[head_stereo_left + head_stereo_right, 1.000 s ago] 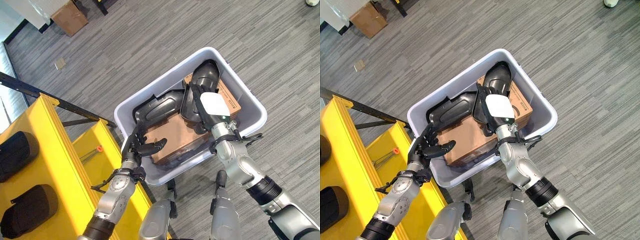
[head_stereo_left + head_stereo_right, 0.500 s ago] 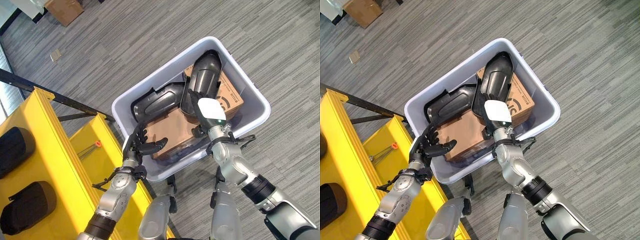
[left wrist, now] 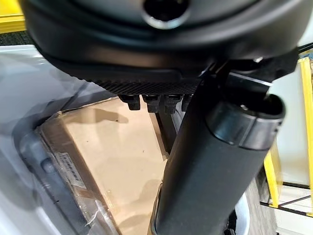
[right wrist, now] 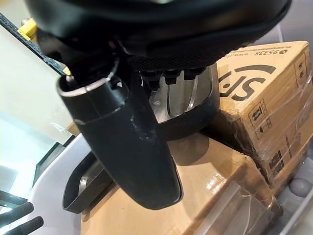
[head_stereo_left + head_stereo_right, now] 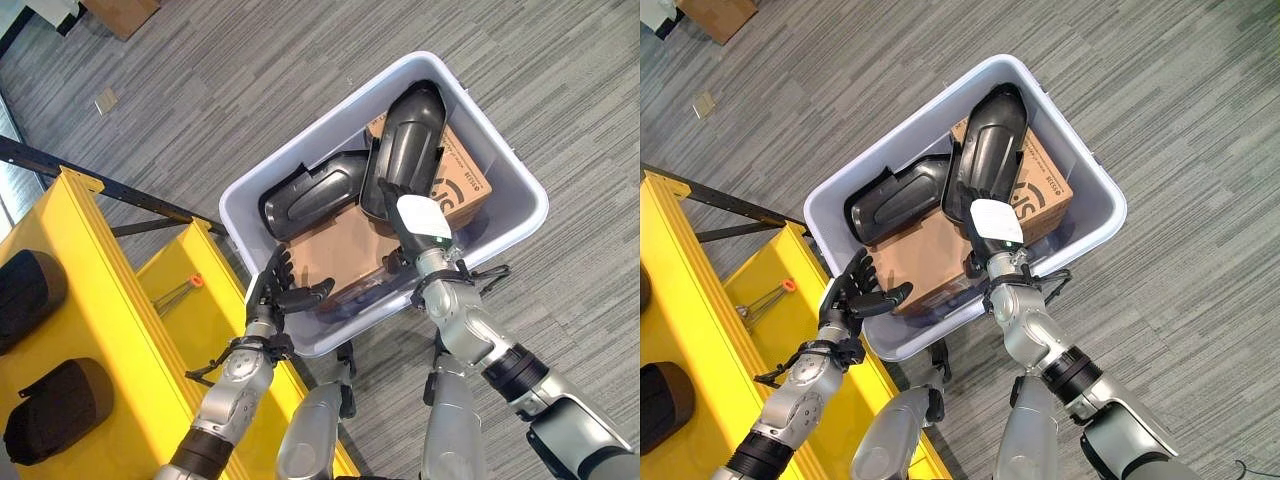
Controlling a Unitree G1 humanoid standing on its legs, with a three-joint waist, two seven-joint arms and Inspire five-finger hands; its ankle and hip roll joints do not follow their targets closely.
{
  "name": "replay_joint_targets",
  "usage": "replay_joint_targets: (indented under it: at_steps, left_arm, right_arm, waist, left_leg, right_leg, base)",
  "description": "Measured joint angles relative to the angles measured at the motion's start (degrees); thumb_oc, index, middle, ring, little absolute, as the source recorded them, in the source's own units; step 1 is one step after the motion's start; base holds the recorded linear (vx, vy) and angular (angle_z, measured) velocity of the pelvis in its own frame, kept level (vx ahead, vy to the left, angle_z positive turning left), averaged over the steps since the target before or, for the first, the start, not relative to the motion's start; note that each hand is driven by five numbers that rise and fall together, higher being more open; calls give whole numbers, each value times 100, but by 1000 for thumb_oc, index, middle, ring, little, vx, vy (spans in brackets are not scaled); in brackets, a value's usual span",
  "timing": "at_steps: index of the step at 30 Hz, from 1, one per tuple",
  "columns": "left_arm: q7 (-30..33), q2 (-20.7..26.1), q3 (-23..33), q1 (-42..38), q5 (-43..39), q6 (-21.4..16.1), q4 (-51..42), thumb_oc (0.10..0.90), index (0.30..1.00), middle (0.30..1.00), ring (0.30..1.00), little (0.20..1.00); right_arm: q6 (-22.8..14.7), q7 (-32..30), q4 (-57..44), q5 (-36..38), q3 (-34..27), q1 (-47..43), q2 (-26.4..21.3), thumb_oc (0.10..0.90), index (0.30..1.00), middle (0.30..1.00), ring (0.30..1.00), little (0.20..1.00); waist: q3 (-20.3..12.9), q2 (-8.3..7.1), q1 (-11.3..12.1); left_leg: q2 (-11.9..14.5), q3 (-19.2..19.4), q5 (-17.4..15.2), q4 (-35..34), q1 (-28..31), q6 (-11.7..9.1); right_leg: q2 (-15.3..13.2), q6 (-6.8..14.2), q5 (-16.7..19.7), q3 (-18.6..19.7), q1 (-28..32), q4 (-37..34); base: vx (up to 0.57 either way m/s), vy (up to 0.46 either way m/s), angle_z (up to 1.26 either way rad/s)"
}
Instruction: Move parts from the plastic box to the shelf.
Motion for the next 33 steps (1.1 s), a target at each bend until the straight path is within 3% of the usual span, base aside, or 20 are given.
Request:
replay_joint_targets:
  at_steps: [14,33]
  left_arm:
    - [-7,-3,-14,98,-2,-151,8,900,1000,1000,1000,1000]
    - [-141,7,-14,255,-228,-275,-27,900,1000,1000,1000,1000]
  right_arm:
    - [90,7,-6,120,-44,-204,-180,900,1000,1000,1000,1000]
    - [42,247,-207,34,-168,-481,-263,900,1000,1000,1000,1000]
  waist:
    - [0,1,6]
    - [-4,7,169]
  left_leg:
    - [-14,96,8,175,-516,4]
    - [-104,111,20,210,-728,24]
  right_leg:
    - [-33,-52,-103,181,-713,424]
    - [-145,-37,-207,259,-1055,702]
  base:
    - [15,27,-3]
    - [18,23,1]
